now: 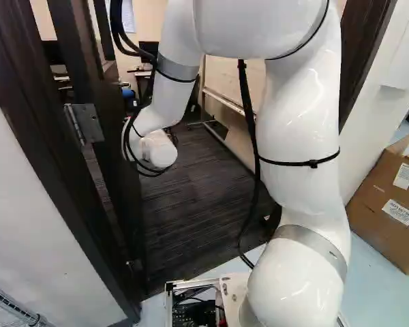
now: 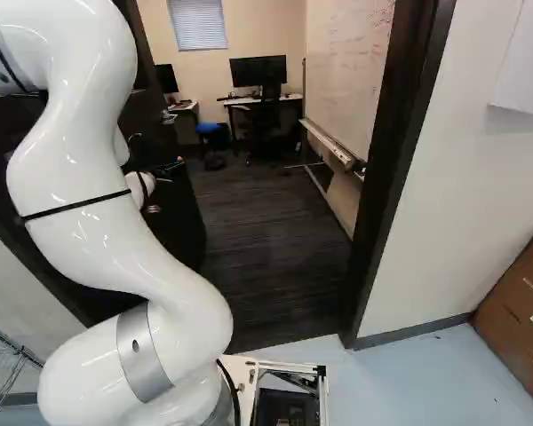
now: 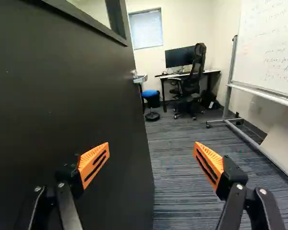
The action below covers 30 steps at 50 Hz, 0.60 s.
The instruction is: Open the door and move inside
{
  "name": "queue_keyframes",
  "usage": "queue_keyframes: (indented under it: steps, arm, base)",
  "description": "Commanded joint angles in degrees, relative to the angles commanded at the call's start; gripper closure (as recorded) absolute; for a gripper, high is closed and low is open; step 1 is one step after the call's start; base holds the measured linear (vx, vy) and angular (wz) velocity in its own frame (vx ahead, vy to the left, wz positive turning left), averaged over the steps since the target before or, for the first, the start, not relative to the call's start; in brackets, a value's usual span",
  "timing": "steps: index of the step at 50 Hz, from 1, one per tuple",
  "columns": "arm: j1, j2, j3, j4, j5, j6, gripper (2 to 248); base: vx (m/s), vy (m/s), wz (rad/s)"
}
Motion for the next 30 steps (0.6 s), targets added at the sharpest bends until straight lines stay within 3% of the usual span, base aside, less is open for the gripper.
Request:
queue_keyframes:
  steps: [30]
  arm:
    - [-2.5,2.4,3.0,0.0,0.0,0.0,3]
  base:
    - [0.0,0.0,0.0]
